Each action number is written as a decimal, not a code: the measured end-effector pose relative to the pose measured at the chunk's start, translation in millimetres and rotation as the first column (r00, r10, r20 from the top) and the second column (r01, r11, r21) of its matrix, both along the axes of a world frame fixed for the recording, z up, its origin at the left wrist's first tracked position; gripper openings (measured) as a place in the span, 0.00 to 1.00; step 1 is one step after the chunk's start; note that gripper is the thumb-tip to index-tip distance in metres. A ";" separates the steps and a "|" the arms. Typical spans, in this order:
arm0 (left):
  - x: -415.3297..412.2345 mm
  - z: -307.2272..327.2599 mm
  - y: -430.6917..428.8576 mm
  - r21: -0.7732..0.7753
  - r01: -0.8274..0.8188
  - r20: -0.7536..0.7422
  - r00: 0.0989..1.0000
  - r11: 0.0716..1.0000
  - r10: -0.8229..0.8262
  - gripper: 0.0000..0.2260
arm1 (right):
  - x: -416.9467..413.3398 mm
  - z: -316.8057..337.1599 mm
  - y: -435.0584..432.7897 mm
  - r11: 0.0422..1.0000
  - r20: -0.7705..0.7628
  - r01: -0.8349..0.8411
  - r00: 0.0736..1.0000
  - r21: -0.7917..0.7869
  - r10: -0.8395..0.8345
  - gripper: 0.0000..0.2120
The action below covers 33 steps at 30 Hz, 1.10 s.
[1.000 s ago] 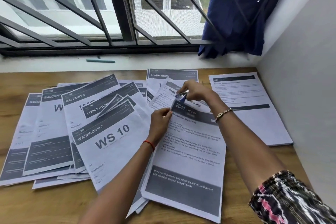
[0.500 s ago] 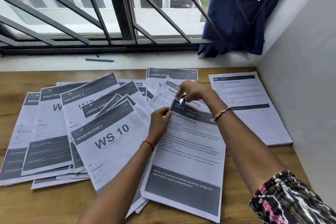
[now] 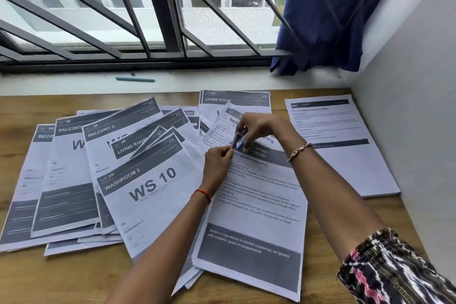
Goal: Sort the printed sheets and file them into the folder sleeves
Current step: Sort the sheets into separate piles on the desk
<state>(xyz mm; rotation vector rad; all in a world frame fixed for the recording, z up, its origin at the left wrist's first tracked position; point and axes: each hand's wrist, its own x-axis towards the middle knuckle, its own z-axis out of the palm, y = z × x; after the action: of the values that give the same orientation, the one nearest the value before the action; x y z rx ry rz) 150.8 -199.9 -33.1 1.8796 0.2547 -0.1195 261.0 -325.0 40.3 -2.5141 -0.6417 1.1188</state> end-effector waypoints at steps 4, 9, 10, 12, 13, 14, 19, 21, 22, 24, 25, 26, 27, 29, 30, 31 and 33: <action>0.3 -1.4 0.6 0.019 -0.006 -0.012 1.000 1.000 0.006 0.10 | 2.2 2.1 1.4 1.000 -0.002 -0.014 1.000 0.012 0.014 0.16; -1.5 4.6 0.1 0.010 -0.026 -0.027 0.999 1.000 0.026 0.11 | 3.0 -0.4 0.3 1.000 -0.005 0.018 1.000 -0.001 -0.018 0.16; -1.8 5.0 0.4 -0.001 -0.029 -0.027 0.999 1.000 0.029 0.11 | 3.7 -1.1 -2.1 0.999 -0.011 0.039 0.999 -0.005 -0.039 0.16; -2.2 5.1 0.8 -0.026 -0.030 -0.039 0.999 0.999 0.029 0.11 | 5.4 -4.2 -9.9 0.993 0.001 0.115 0.993 -0.007 -0.115 0.12; -2.6 6.0 0.4 -0.044 -0.026 -0.045 0.999 0.999 0.024 0.11 | 5.5 -5.5 -14.6 0.985 0.023 0.172 0.985 0.003 -0.172 0.11; -2.6 5.7 -0.1 -0.057 -0.029 -0.047 0.999 0.998 0.026 0.10 | 4.8 -7.2 -19.6 0.972 0.045 0.232 0.971 0.036 -0.234 0.10; -3.7 3.2 -2.3 0.012 -0.066 -0.013 0.998 0.998 0.066 0.11 | -14.7 -19.0 -29.8 0.846 0.040 0.434 0.883 0.309 -0.468 0.13; -4.6 2.7 -4.5 0.028 -0.067 0.010 0.998 0.997 0.067 0.12 | -23.6 -27.4 -27.6 0.806 0.087 0.457 0.849 0.377 -0.522 0.12; -5.5 3.2 -5.2 0.040 -0.067 0.029 0.997 0.997 0.066 0.13 | -27.9 -29.6 -25.7 0.788 0.107 0.470 0.829 0.397 -0.549 0.12; -7.0 3.8 -7.0 0.077 -0.071 0.067 0.996 0.994 0.066 0.14 | -34.1 -34.2 -22.8 0.776 0.132 0.473 0.813 0.417 -0.567 0.19; -7.5 4.0 -7.6 0.092 -0.072 0.081 0.995 0.993 0.065 0.13 | -36.1 -35.8 -21.7 0.787 0.137 0.458 0.823 0.414 -0.551 0.20; -8.0 4.5 -8.0 0.103 -0.069 0.097 0.993 0.992 0.059 0.13 | -38.0 -35.7 -20.4 0.802 0.139 0.447 0.834 0.396 -0.534 0.21; -8.5 5.1 -8.7 0.112 -0.064 0.112 0.992 0.992 0.051 0.12 | -39.0 -36.0 -19.5 0.810 0.140 0.442 0.840 0.385 -0.525 0.21; -9.3 5.3 -9.8 0.121 -0.065 0.134 0.990 0.990 0.049 0.12 | -39.2 -36.7 -18.7 0.801 0.127 0.458 0.834 0.386 -0.537 0.21; -9.2 4.9 -10.3 0.119 -0.071 0.138 0.989 0.990 0.054 0.12 | -39.3 -36.5 -18.3 0.793 0.122 0.464 0.829 0.396 -0.546 0.20; -9.1 4.4 -11.0 0.118 -0.076 0.139 0.988 0.990 0.059 0.12 | -39.8 -36.4 -17.4 0.784 0.121 0.464 0.825 0.412 -0.552 0.18; -9.3 2.6 -12.6 0.117 -0.084 0.145 0.987 0.990 0.066 0.12 | -39.1 -36.8 -16.6 0.779 0.122 0.458 0.825 0.428 -0.552 0.08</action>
<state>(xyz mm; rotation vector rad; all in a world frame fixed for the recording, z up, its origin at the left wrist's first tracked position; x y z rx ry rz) 141.5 -212.4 -30.5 1.9881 0.2399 0.0820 222.0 -341.5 3.5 -2.2798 -0.1713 0.4393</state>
